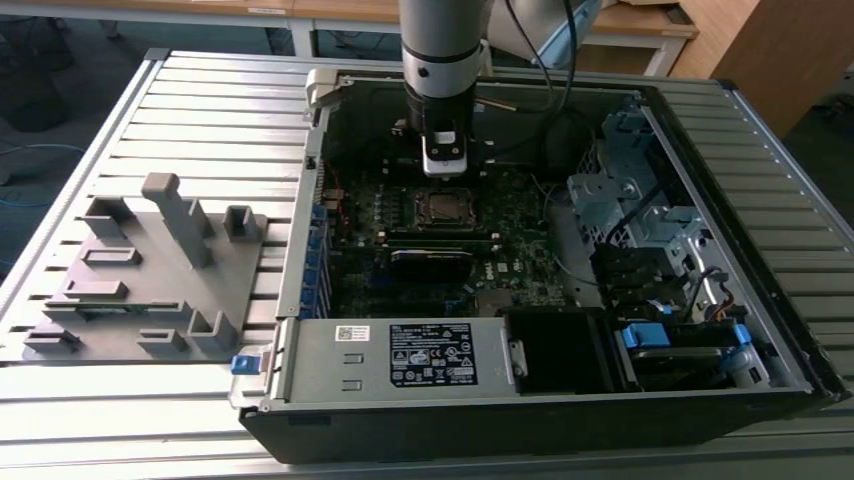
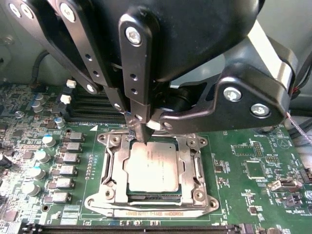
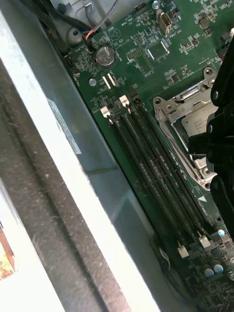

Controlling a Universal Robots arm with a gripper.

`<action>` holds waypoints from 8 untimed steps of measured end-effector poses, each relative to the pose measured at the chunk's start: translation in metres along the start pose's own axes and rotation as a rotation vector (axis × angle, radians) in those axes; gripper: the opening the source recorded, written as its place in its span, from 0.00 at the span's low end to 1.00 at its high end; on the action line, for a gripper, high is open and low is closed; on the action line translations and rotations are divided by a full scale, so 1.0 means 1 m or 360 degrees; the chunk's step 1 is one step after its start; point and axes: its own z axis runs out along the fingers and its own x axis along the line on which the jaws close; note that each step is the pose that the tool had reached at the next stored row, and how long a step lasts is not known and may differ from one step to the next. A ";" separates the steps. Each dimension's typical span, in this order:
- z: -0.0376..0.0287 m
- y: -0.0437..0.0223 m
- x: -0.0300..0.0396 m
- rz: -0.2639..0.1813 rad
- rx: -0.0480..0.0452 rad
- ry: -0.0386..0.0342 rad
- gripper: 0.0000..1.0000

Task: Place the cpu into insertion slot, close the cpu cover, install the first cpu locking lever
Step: 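Close the cpu cover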

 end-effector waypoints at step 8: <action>0.0002 0.0001 -0.0001 -0.0012 0.0103 -0.0058 0.10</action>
